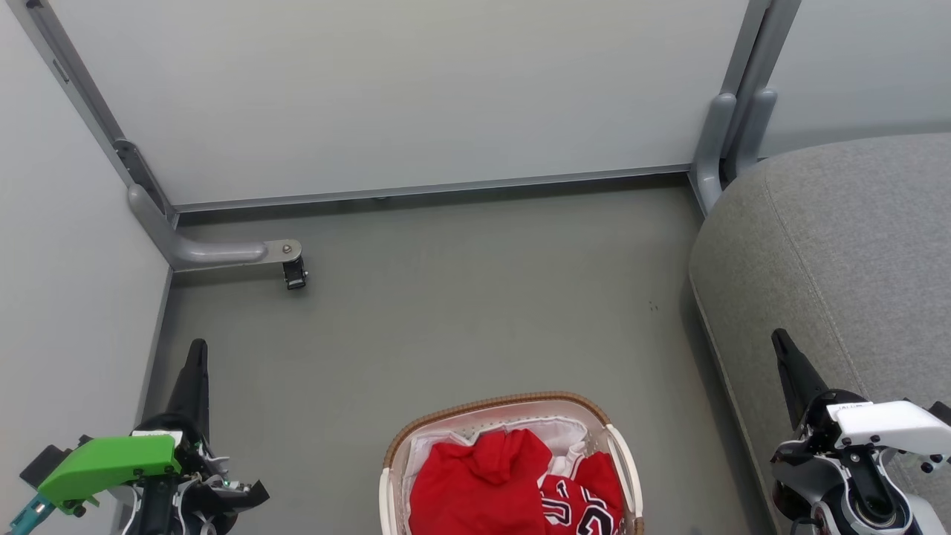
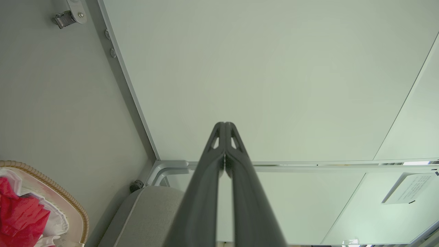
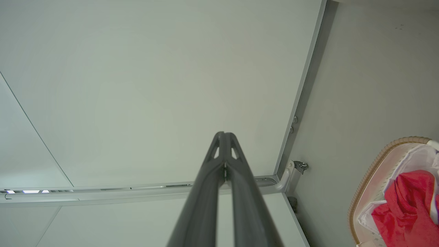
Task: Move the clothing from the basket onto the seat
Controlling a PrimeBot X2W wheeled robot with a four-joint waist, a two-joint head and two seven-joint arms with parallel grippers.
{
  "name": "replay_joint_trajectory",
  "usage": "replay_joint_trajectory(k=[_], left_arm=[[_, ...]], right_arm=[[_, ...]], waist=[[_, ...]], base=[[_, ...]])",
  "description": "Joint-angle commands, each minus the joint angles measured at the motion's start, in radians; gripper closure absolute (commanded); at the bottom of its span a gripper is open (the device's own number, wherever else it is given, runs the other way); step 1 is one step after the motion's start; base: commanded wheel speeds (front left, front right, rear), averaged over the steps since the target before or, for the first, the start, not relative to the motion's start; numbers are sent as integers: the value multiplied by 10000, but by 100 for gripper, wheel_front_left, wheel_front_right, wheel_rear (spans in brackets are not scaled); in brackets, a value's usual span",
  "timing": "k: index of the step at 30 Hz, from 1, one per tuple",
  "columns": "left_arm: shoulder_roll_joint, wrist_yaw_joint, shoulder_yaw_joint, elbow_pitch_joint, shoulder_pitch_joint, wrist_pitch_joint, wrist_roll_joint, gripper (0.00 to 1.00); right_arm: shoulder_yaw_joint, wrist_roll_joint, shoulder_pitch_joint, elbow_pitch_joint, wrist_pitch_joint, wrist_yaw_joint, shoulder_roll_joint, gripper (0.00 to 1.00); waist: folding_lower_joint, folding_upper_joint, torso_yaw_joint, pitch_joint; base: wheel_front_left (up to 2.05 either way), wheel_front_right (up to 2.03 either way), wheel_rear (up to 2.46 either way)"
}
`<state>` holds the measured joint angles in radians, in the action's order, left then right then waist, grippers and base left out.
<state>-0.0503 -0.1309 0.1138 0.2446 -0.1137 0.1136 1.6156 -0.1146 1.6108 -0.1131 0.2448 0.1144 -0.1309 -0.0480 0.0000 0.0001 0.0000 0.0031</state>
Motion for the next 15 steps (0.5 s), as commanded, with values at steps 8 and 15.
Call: replay_joint_trajectory(k=[8,15], left_arm=[[-3,4,9,-10,121,31,-54,100],[-3,4,9,-10,121,31,-55,100]], right_arm=[[0,42,121,-23,19,4,-47,100],[0,42,121,-23,19,4,-47,100]], waist=[[0,-1,0,0],[0,-1,0,0]], base=[[0,0,0],[0,0,0]])
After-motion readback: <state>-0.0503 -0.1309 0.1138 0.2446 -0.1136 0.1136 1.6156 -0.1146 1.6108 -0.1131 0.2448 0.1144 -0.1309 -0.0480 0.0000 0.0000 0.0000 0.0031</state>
